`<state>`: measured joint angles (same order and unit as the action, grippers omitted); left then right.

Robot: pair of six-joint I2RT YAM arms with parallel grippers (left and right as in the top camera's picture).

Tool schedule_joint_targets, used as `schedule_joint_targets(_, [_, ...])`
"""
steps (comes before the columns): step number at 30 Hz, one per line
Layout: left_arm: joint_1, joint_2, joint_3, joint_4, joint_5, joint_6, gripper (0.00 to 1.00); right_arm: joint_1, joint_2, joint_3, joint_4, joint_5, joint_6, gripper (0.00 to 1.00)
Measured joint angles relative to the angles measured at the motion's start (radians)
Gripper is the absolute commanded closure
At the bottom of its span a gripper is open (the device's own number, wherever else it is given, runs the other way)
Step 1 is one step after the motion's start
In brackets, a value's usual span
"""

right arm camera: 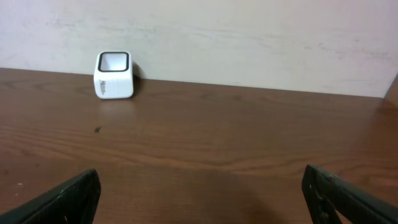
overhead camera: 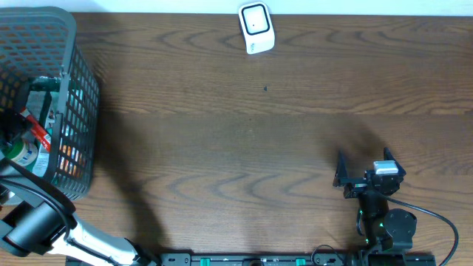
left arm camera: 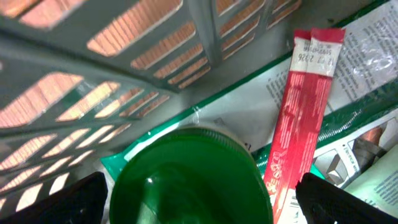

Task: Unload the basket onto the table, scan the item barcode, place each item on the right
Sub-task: 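Lower the left gripper into the basket and grasp the green-capped jar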

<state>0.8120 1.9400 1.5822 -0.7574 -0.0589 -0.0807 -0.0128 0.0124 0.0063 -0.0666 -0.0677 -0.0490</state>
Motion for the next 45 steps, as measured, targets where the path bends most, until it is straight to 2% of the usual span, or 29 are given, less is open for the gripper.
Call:
schedule_joint_targets(8, [0.0, 0.0, -0.018, 0.002, 0.0, 0.003, 0.03, 0.0, 0.0, 0.0, 0.0, 0.0, 0.0, 0.01])
schedule_joint_targets(11, [0.0, 0.0, -0.047, 0.01, 0.0, 0.003, 0.08, 0.0, 0.0, 0.0, 0.0, 0.0, 0.0, 0.01])
schedule_joint_targets(21, [0.002, 0.0, -0.057, 0.05, 0.0, 0.003, 0.1, 0.0, 0.0, 0.0, 0.0, 0.0, 0.0, 0.01])
schedule_joint_targets(25, [0.004, 0.0, -0.057, 0.05, 0.0, 0.002, 0.19, 0.0, 0.0, 0.0, 0.0, 0.0, 0.0, 0.01])
schedule_joint_targets(27, [0.005, 0.0, -0.057, 0.05, 0.0, 0.004, 0.27, 0.0, 0.0, 0.0, 0.0, 0.0, 0.0, 0.01])
schedule_joint_targets(34, [0.005, -0.008, -0.056, 0.045, 0.014, -0.032, 0.3, 0.0, 0.0, 0.0, 0.0, 0.0, 0.0, 0.01])
schedule_joint_targets(38, [0.005, -0.078, -0.056, 0.043, 0.038, -0.061, 0.31, 0.0, 0.0, 0.0, 0.0, 0.0, 0.0, 0.01])
schedule_joint_targets(45, [0.005, -0.342, -0.039, 0.07, 0.108, -0.146, 0.34, 0.0, 0.0, 0.0, 0.0, 0.0, 0.0, 0.01])
